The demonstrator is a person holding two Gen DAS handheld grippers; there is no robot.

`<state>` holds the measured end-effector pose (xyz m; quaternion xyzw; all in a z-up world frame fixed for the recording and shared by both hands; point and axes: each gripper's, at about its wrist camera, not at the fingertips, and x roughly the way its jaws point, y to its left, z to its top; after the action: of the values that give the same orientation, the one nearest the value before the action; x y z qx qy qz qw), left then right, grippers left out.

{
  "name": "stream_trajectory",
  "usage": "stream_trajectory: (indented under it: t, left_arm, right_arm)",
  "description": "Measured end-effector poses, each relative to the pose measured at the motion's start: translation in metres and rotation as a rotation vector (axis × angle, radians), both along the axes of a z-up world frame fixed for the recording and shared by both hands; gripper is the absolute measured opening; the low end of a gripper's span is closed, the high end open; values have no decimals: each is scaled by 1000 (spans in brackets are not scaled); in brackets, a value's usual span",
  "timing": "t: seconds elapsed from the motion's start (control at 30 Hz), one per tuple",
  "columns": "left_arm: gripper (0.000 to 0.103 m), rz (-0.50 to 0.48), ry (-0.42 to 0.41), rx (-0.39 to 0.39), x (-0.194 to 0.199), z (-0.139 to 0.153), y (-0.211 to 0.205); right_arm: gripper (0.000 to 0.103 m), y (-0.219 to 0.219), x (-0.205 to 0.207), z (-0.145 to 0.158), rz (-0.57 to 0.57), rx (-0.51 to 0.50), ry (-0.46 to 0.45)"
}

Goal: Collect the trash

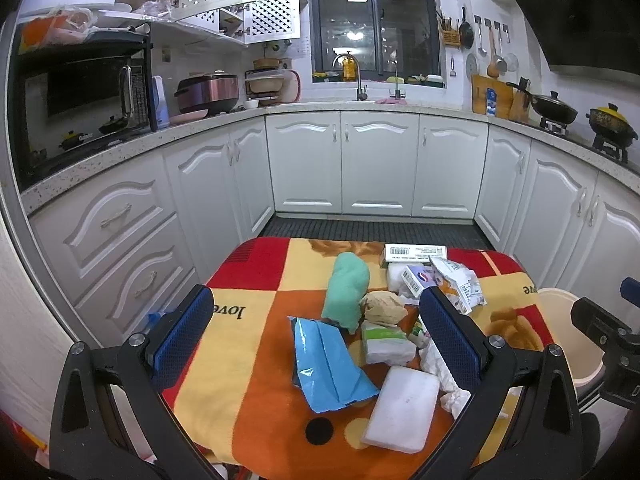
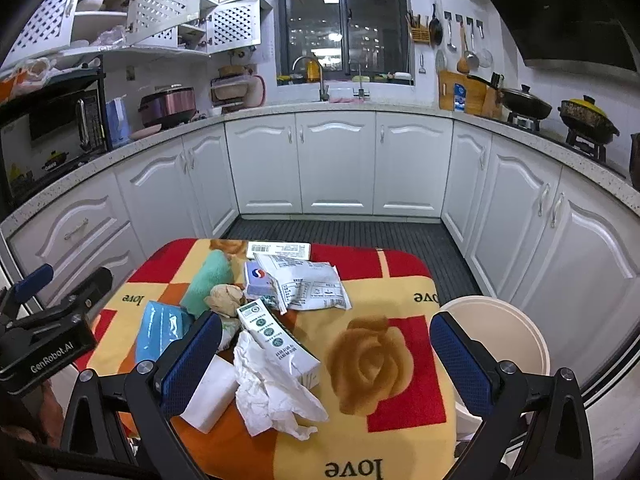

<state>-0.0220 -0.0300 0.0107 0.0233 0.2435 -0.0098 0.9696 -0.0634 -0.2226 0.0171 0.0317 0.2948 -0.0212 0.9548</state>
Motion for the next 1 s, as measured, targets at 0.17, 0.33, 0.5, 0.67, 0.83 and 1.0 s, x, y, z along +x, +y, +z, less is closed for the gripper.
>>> stream_trajectory:
  t: [0.17,0.33,0.5,0.67,0.83,1.0]
  left_arm:
    - [102,0,9,-5,1,-2,1]
    - [102,1,7,-5,1,-2,1]
    - [102,7,3,-4,0,-3,2]
    - [102,10,8,-2,1,-4,2]
    - [102,13,14,-6,2,-5,2]
    - [102,13,16,-6,3,-6,2]
  right_arm:
    - [103,-1,-1,-1,1,-2,3]
    - [103,-2,-2,0,-1,-10,6]
    - [103,-2,-2,0,2,-12,3]
    - [103,1,-2,0,7,-37,6]
    - [103,1,-2,-2,12,-40,7]
    - [103,2,-2,-2,11,-39,7]
